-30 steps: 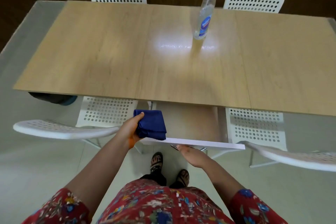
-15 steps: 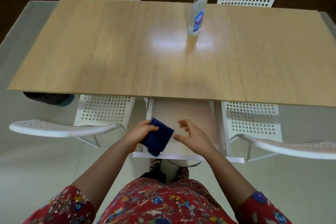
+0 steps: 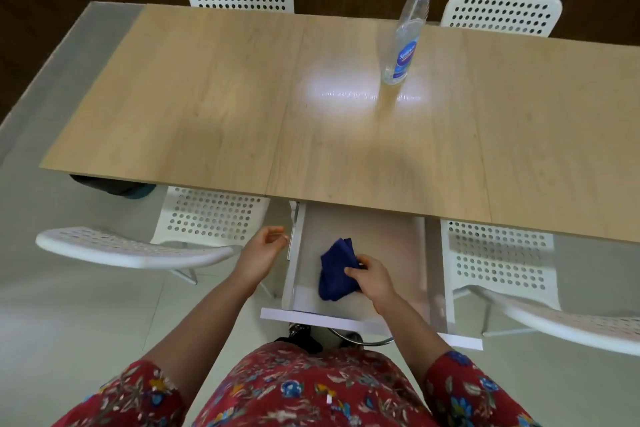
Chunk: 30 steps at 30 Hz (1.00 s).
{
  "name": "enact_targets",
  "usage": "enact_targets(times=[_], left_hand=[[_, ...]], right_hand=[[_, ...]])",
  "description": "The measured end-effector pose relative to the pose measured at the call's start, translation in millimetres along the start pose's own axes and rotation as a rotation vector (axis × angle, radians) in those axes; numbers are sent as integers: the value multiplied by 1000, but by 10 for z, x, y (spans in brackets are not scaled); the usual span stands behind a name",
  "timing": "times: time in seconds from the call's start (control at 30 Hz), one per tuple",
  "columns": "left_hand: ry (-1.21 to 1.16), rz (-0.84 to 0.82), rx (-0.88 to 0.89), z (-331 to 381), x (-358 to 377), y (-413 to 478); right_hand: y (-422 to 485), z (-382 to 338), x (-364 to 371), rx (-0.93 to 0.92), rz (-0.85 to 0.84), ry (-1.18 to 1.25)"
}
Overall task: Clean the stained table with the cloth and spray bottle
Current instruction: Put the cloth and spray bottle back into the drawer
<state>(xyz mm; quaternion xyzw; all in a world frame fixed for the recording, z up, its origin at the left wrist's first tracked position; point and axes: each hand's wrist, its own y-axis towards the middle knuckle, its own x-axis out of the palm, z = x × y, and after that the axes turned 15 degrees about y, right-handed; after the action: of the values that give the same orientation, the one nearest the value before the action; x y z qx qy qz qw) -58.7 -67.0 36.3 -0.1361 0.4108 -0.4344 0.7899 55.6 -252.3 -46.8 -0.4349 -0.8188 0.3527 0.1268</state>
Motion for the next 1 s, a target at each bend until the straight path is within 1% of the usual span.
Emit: enact_targets(times=[0.07, 0.1, 0.17, 0.23, 0.27, 0.33, 0.4, 0.47, 0.53, 0.57, 0.63, 0.7, 0.73, 0.87, 0.93, 1.0], left_hand=[[6, 42, -1, -33, -38, 41], [24, 59, 4, -30, -59, 67], [67, 80, 42, 20, -78, 121], [116, 97, 101, 121, -85, 179], [144, 116, 139, 179, -83, 229], [200, 165, 225, 329, -69, 341], [262, 189, 307, 514, -50, 487], [326, 209, 371, 750, -42, 715], [393, 234, 430, 974, -27, 1002], [442, 230, 455, 1026, -13, 1116], [555, 193, 514, 1323, -1, 1441], [664, 137, 516, 1565, 22, 1697], [728, 108, 497, 1562, 56, 1757], [998, 84, 441, 1731, 111, 2061], [1047, 81, 408, 1748, 130, 2155], [1039, 56, 397, 1756, 132, 2213]], right_hand=[[43, -6, 106, 146, -11, 259], [87, 32, 139, 210, -11, 283], [169, 146, 114, 245, 17, 109], [200, 212, 33, 218, 74, -113], [189, 203, -19, 212, 85, -184], [172, 145, -111, 213, 72, -262], [129, -13, -195, 214, 35, -244], [113, -293, -285, 155, 4, -154], [89, -709, -359, 33, -17, -62], [83, -886, -364, -24, -14, -17], [259, -1369, -467, -169, 55, 68], [481, -1776, -540, -252, 134, 141], [556, -1858, -544, -259, 165, 170], [1131, -2333, -629, -306, 292, 314], [1410, -2554, -667, -339, 359, 362], [1625, -2822, -709, -378, 428, 388]])
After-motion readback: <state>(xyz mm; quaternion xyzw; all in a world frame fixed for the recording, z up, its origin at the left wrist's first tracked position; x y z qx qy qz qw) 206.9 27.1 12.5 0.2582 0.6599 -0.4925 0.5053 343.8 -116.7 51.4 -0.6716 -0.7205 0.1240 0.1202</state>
